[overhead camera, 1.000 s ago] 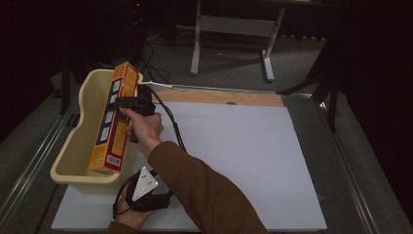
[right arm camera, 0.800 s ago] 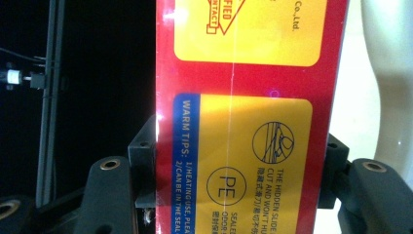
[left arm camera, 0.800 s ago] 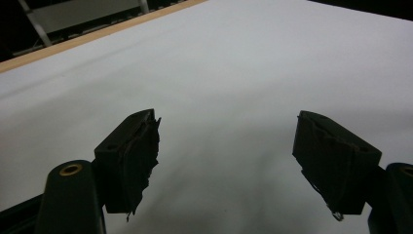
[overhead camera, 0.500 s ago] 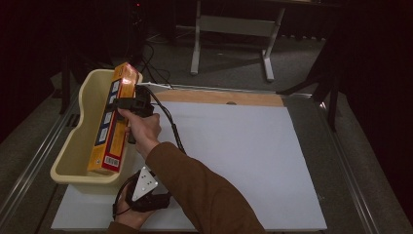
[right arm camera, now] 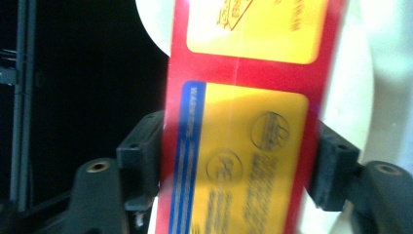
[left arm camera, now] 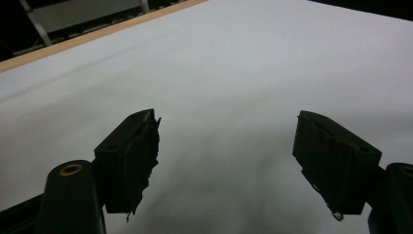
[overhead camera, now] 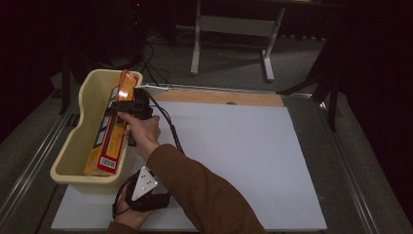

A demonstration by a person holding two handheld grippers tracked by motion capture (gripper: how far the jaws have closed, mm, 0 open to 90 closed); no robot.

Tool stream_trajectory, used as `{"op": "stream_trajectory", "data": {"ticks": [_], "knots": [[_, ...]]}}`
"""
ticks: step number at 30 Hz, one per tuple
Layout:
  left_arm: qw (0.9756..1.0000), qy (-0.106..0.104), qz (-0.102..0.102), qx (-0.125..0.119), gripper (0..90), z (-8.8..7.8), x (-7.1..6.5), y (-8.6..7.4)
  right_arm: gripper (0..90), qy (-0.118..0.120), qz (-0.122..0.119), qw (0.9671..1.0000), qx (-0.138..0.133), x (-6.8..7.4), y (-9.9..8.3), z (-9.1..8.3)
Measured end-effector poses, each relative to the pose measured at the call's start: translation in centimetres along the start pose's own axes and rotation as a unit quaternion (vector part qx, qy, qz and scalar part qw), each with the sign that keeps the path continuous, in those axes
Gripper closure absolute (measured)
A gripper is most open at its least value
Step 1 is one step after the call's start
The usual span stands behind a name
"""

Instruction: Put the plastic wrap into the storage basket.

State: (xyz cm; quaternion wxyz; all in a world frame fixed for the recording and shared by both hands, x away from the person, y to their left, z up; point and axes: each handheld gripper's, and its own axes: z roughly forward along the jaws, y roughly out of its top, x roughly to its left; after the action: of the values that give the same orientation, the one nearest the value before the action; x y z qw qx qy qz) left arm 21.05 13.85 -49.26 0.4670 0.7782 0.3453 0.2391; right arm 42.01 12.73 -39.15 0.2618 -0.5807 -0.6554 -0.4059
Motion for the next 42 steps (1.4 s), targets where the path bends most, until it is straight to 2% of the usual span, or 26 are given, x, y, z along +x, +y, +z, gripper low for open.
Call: {"op": "stream_trajectory", "data": {"ticks": [3, 5, 13, 16, 19, 21, 24, 26, 28, 29, 30, 31, 32, 33, 35, 36, 37, 38, 40, 41, 42], "knots": [[1.0000, -0.001, 0.003, 0.002, 24.5, 0.0, 0.0, 0.0, 34.0, 0.032, 0.007, 0.9994, -0.004, 0.1, 0.5, -0.9], [1.0000, 0.000, 0.003, 0.002, 24.5, 0.1, -0.1, 0.0, 34.4, 0.029, 0.007, 0.9995, 0.002, 0.3, 0.8, -1.4], [1.0000, 0.004, 0.002, 0.001, 24.5, 0.0, 0.1, 0.0, 35.7, -0.001, -0.050, 0.9984, 0.027, -0.3, 0.8, -2.3], [1.0000, 0.004, -0.001, 0.000, 24.5, 0.0, 0.1, -0.1, 37.7, -0.009, -0.086, 0.9957, 0.032, -0.1, 0.6, -2.8], [1.0000, 0.006, -0.003, 0.000, 24.5, -0.1, 0.2, -0.1, 38.2, -0.020, -0.128, 0.9913, 0.026, 0.2, 0.3, -3.5], [1.0000, 0.008, -0.003, -0.001, 24.5, -0.2, 0.2, -0.1, 38.3, -0.029, -0.159, 0.9868, 0.018, 0.4, 0.1, -4.0], [0.9999, 0.009, -0.003, 0.001, 24.5, -0.2, 0.3, -0.2, 38.7, -0.023, -0.196, 0.9802, 0.017, 0.6, -0.4, -4.8], [1.0000, 0.009, -0.003, 0.002, 24.5, -0.2, 0.3, -0.2, 39.0, -0.021, -0.223, 0.9746, 0.006, 0.6, -0.8, -5.4], [0.9999, 0.009, -0.006, 0.002, 24.5, -0.2, 0.3, -0.2, 39.1, -0.019, -0.241, 0.9703, 0.002, 0.6, -1.0, -6.1], [0.9999, 0.009, -0.006, 0.002, 24.5, -0.2, 0.3, -0.2, 39.1, -0.019, -0.241, 0.9703, 0.002, 0.6, -1.0, -6.1], [0.9999, 0.010, -0.004, 0.002, 24.5, -0.2, 0.3, -0.2, 39.2, -0.020, -0.253, 0.9673, -0.005, 0.5, -1.1, -6.5], [0.9999, 0.010, -0.005, 0.002, 24.5, -0.2, 0.3, -0.2, 39.4, -0.020, -0.273, 0.9617, -0.013, 0.4, -1.3, -7.2], [0.9999, 0.010, -0.005, 0.003, 24.5, -0.2, 0.3, -0.2, 39.5, -0.020, -0.281, 0.9594, -0.018, 0.3, -1.4, -7.5], [0.9999, 0.010, -0.006, 0.003, 24.5, -0.1, 0.3, -0.3, 39.5, -0.024, -0.294, 0.9551, -0.025, 0.2, -1.5, -7.9], [0.9999, 0.010, -0.007, 0.001, 24.5, -0.1, 0.3, -0.3, 39.5, -0.039, -0.322, 0.9452, -0.035, 0.0, -1.8, -8.7], [0.9999, 0.010, -0.006, 0.001, 24.5, -0.2, 0.3, -0.3, 39.5, -0.047, -0.340, 0.9381, -0.043, -0.2, -2.1, -9.2], [0.9999, 0.010, -0.006, 0.001, 24.5, -0.2, 0.3, -0.3, 39.5, -0.047, -0.340, 0.9381, -0.043, -0.2, -2.1, -9.2], [0.9999, 0.011, -0.007, 0.002, 24.5, -0.1, 0.3, -0.3, 39.4, -0.056, -0.361, 0.9292, -0.054, -0.6, -2.5, -10.2], [0.9999, 0.012, -0.007, 0.002, 24.5, -0.2, 0.4, -0.3, 39.4, -0.065, -0.376, 0.9223, -0.058, -1.0, -2.8, -11.0], [0.9999, 0.012, -0.007, 0.002, 24.5, -0.2, 0.4, -0.3, 39.4, -0.065, -0.376, 0.9223, -0.058, -1.0, -2.8, -11.0], [0.9999, 0.011, -0.009, 0.002, 24.5, -0.1, 0.3, -0.3, 39.5, -0.081, -0.391, 0.9143, -0.066, -1.6, -3.0, -11.8]]}}
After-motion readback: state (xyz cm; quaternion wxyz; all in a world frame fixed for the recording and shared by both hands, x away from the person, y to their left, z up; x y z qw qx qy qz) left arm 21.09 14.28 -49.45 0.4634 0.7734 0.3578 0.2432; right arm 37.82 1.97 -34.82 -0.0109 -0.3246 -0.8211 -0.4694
